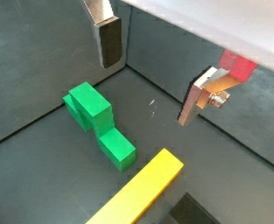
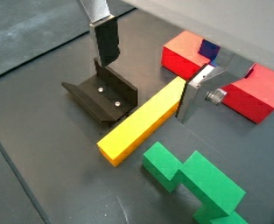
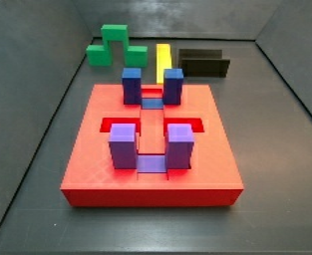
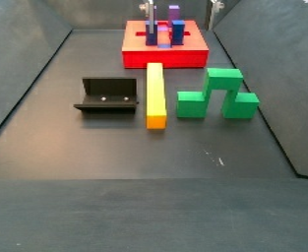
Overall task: Pick up the yellow object. Move up. Move to above the board. Insert the yellow object.
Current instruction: Pick up the yellow object.
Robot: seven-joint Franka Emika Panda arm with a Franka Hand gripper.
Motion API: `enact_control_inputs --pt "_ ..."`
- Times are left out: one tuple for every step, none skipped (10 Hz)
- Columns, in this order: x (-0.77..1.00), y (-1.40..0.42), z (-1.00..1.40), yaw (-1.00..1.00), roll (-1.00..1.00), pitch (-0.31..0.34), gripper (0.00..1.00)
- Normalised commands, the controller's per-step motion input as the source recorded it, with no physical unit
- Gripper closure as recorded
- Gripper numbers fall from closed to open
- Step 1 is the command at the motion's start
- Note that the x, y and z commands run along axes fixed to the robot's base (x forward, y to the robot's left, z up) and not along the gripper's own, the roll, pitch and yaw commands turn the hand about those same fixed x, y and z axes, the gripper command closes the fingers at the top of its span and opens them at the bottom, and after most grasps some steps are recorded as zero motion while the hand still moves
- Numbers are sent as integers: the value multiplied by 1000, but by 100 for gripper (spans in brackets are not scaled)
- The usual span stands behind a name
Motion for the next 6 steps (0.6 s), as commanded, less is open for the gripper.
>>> enact_control_inputs --pt "177 -594 -511 0 13 -50 0" --pt "174 -789 -611 66 4 -91 0" --pt "160 -837 -711 83 0 -103 0" --pt "63 -660 -769 0 0 -117 0" --pt "0 -411 -854 -11 -47 -137 0" --pt "0 -120 -926 -6 -19 -120 0"
